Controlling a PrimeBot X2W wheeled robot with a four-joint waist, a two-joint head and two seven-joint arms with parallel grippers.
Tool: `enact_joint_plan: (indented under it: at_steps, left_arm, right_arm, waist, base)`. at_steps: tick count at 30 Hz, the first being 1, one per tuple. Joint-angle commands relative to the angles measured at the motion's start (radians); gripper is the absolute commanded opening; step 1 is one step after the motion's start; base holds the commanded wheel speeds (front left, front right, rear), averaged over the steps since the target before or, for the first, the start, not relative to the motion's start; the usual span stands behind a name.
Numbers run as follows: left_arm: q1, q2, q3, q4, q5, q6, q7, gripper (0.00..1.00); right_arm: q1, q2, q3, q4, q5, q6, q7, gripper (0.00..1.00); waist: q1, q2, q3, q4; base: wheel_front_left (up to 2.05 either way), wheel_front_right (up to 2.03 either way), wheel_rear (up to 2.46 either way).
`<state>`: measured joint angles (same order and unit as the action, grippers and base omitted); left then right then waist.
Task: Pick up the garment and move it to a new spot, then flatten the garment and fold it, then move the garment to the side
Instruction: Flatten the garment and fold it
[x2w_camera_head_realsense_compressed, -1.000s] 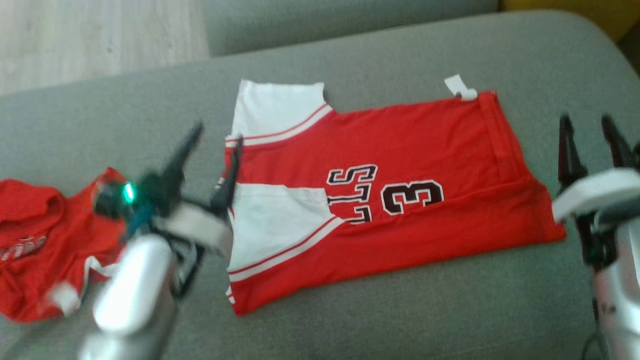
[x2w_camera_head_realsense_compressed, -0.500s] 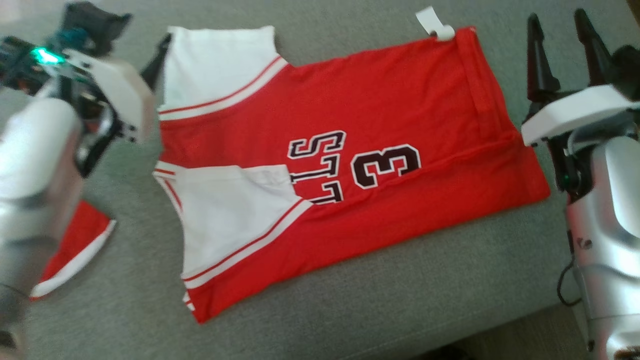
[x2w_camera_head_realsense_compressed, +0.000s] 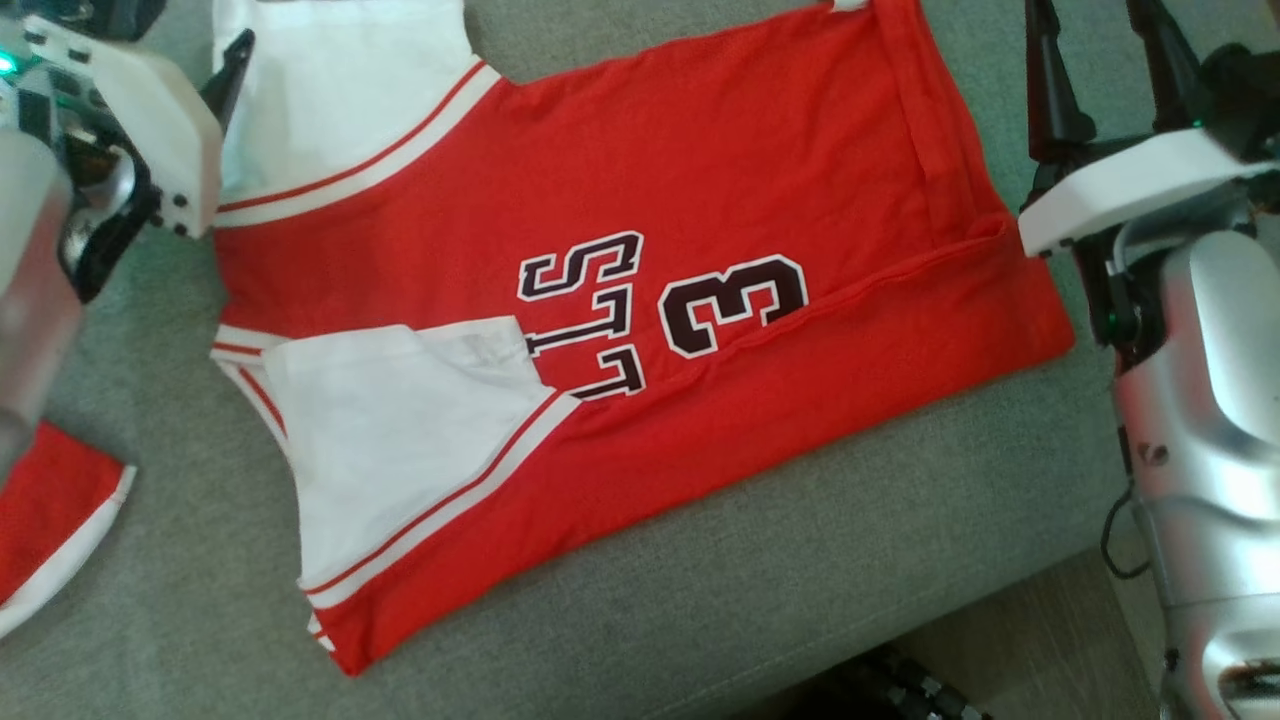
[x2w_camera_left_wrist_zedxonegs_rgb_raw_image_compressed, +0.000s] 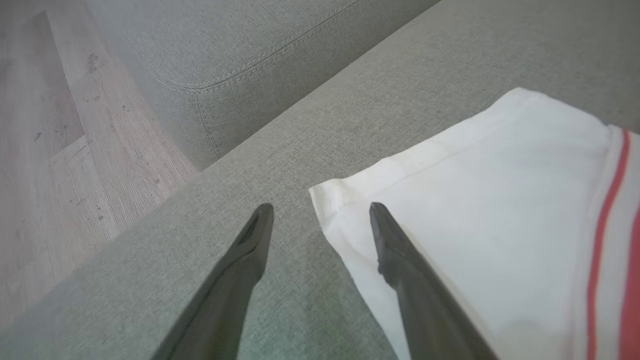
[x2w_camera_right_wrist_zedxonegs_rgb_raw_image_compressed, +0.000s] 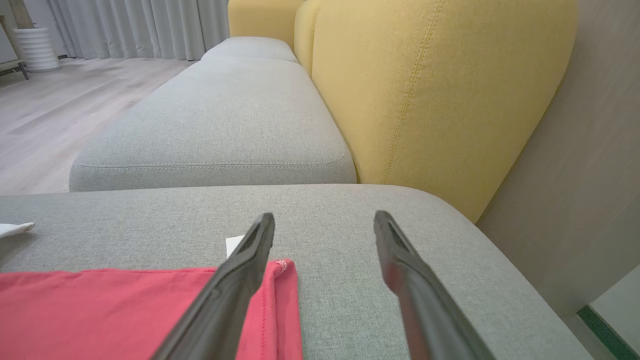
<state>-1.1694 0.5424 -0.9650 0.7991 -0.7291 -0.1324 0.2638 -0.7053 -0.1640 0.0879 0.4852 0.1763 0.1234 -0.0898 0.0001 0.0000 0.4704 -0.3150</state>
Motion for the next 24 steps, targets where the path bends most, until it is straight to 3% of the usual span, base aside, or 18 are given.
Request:
enact_joint_plan:
  at_steps: [1,7,15,16,17,18,24]
  left_arm:
    - [-0.064,0.044,0.013,-0.007,-0.017,0.002,0.001,1.0]
    - [-0.102,0.04,-0.043,0.029,-0.081,0.002,0.014,1.0]
    - [-0.117,0.056,-0.139,0.02,-0.203,0.002,0.134,1.0]
    - [-0.119,0.058,-0.148,0.016,-0.217,0.002,0.146,0.87]
    - [-0.121,0.06,-0.155,0.013,-0.231,0.002,0.153,0.33]
    - [-0.124,0.061,-0.16,0.009,-0.245,0.002,0.157,0.0]
    - [-0.135,0.057,-0.178,-0.013,-0.297,0.002,0.116,0.0]
  right_arm:
    - [-0.031,0.005,0.013,-0.032,0.006,0.007,-0.011,1.0]
    - [-0.051,0.011,0.024,-0.039,0.008,0.007,-0.016,1.0]
    - [-0.067,0.018,0.018,-0.052,0.01,0.007,-0.047,1.0]
    - [-0.067,0.018,0.018,-0.053,0.01,0.007,-0.048,1.0]
    - [-0.068,0.017,0.017,-0.054,0.009,0.007,-0.048,1.0]
    - [-0.068,0.016,0.015,-0.054,0.009,0.007,-0.049,1.0]
    - [-0.069,0.004,0.009,-0.052,0.0,0.007,-0.044,1.0]
  waist:
    - [-0.0001,0.0,0.011,-0.009]
    - [-0.0001,0.0,0.041,-0.025]
    - [-0.0001,0.0,0.059,-0.035]
    - [-0.0001,0.0,0.059,-0.035]
    - [-0.0001,0.0,0.059,-0.034]
    - [-0.0001,0.0,0.059,-0.033]
    - [-0.0001,0.0,0.042,-0.009]
  base:
    - [0.0,0.0,0.0]
    - [0.0,0.0,0.0]
    - [0.0,0.0,0.0]
    - [0.0,0.0,0.0]
    - [0.0,0.0,0.0]
    - [0.0,0.0,0.0]
    - [0.0,0.0,0.0]
